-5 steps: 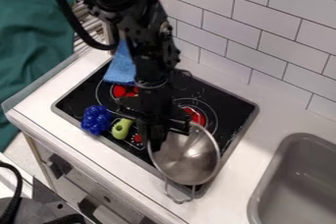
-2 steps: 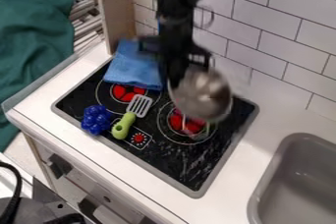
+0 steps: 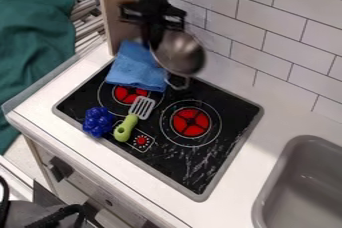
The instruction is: Put the silver cup over the blue cloth
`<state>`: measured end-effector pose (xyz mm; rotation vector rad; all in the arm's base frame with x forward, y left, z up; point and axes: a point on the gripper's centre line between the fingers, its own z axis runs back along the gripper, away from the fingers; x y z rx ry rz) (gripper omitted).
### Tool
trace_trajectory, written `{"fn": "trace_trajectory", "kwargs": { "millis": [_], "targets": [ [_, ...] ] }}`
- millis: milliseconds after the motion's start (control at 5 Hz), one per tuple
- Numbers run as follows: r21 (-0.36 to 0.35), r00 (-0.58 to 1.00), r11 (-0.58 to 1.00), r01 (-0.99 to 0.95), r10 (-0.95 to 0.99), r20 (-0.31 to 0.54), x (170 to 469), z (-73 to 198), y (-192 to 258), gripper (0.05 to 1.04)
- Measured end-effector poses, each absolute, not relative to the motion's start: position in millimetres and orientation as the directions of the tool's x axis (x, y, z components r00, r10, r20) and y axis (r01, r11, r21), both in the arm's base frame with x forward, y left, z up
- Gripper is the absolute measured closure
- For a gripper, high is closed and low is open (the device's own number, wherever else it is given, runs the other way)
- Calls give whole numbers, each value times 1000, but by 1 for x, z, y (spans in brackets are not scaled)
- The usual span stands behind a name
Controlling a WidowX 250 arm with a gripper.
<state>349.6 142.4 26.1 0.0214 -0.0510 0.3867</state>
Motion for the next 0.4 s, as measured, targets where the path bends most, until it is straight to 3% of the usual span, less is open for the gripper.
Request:
{"fn": "trace_trajectory", "kwargs": {
  "millis": [400],
  "targets": [
    [40,900,899,-436,436,16,354,15,195,1029]
  ]
}}
